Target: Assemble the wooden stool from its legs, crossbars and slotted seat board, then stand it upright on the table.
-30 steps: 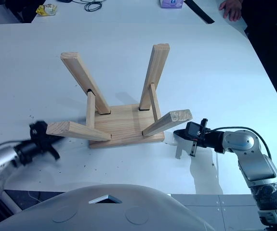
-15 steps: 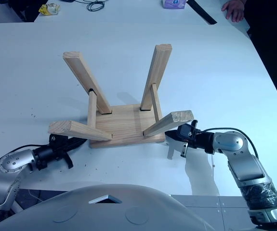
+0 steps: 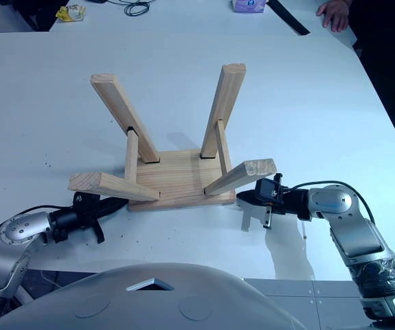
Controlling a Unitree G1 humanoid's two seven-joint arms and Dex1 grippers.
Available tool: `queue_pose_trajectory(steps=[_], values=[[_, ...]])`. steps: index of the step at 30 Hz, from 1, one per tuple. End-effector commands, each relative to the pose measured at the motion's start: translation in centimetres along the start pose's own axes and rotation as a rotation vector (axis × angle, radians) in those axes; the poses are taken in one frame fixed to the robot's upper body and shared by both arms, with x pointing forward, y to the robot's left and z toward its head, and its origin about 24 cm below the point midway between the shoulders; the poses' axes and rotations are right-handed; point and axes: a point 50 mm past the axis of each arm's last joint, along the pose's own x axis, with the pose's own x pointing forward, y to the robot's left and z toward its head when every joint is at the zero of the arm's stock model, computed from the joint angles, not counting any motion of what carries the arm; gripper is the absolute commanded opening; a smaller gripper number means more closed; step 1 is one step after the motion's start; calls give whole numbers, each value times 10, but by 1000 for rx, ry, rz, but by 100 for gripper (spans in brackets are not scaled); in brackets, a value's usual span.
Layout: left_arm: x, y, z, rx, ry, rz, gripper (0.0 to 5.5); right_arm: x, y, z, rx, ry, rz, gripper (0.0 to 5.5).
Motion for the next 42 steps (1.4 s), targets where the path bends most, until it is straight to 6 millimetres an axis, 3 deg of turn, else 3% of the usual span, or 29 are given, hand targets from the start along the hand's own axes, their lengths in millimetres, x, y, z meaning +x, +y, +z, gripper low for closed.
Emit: queue_pose_trajectory(steps=[1,7,13,26,36,42], values=[[-1,-5,-9,-20,58,-23,2,1,-1,2,-2,-7,-3,0],[-9,-6,-8,-17,81,-49,2,1,2,0,7,-9,-14,0],[-4,-2,-12,-12,99,-58,2,7,4,2,3,-23,-10,0],[-12,3,-11,-9,113,-58,2,6,-6,1,-17,-13,-49,0],[3,-3,-4,-18,58,-123,2,19,1,10,-18,-57,-3,0],[-3,0,10,3,13,-143,2,16,2,22,4,-118,11,0]])
